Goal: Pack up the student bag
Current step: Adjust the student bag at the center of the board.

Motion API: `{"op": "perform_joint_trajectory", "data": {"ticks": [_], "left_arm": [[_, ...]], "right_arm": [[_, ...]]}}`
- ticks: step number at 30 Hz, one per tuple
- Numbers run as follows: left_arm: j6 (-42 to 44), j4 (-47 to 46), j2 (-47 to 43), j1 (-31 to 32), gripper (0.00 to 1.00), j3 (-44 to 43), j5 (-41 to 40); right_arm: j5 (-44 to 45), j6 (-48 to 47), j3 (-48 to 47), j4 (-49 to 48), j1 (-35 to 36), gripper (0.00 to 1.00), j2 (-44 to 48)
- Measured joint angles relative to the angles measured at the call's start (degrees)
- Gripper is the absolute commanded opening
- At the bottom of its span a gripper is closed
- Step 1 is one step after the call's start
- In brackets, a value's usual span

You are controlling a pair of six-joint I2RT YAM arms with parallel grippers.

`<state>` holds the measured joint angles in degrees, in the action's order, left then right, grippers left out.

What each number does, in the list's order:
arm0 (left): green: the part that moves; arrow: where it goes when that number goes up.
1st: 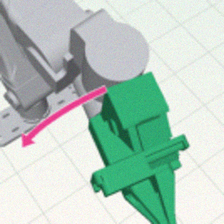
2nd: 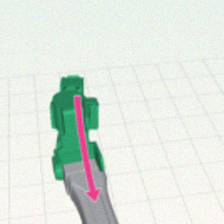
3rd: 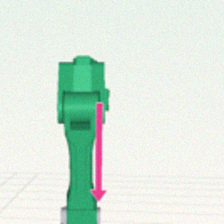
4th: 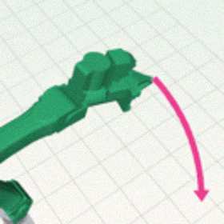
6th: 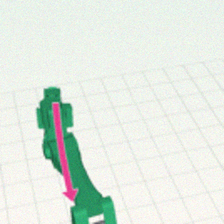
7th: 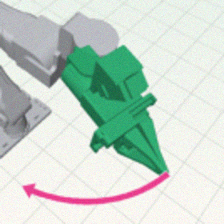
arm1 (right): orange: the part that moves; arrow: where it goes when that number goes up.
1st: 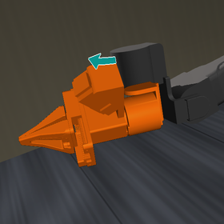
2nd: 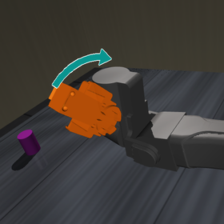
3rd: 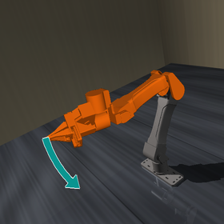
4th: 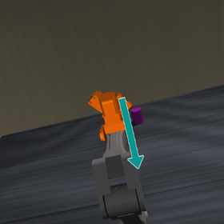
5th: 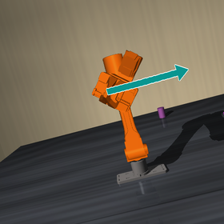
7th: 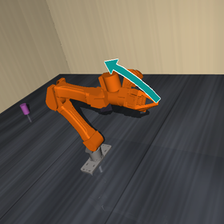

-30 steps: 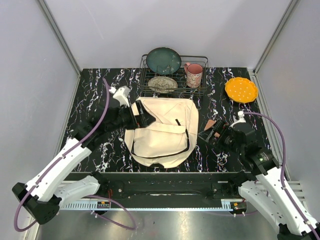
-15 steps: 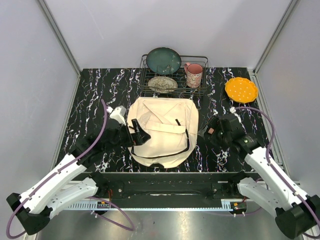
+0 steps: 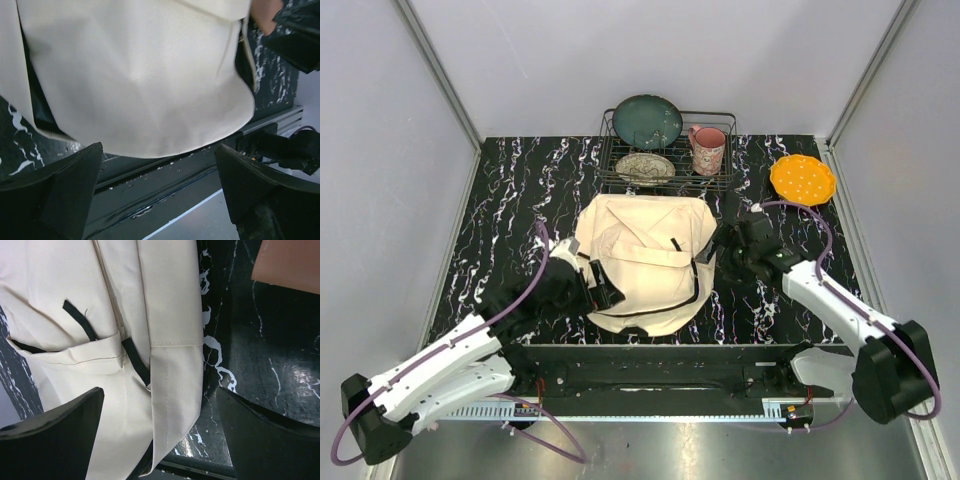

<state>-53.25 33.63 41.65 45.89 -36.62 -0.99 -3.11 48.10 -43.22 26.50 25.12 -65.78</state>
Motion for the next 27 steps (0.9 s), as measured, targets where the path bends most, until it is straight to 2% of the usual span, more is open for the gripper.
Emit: {"op": "perform_joint_trajectory", "data": {"ticks": [4,10,19,22,26,27], "left_arm": [[-5.1,1.0,0.9,4.1,0.99,3.7,-3.3],[-7.3,0.7,8.9,8.4,0.99,2.8,-6.7],[-9.1,-1.1,9.7,9.0,0.99,1.7,-9.0],[-10.3,-2.8,8.8,9.0,0.99,3.8,-9.0],[-11.0,-5.5,9.5,9.0,0.99,5.6,-9.0],[-11.0,-6.3,9.9,9.0,0.99,5.9,-9.0]], "right_arm": [[-2.6,-1.3,0.4,-2.7,0.0,0.95,-4.2],[-5.6,-3.1,0.9,-5.2,0.0,0.93,-6.6],[-8.8,-2.2,6.4,-9.4,0.0,0.92,-5.2],[-9.7,-1.9,6.9,-10.2,0.0,0.87,-5.2],[-10.7,-1.4,7.7,-11.3,0.0,0.74,-5.2],[-11.0,-1.2,8.4,-12.0,0.0,0.67,-5.1]]}}
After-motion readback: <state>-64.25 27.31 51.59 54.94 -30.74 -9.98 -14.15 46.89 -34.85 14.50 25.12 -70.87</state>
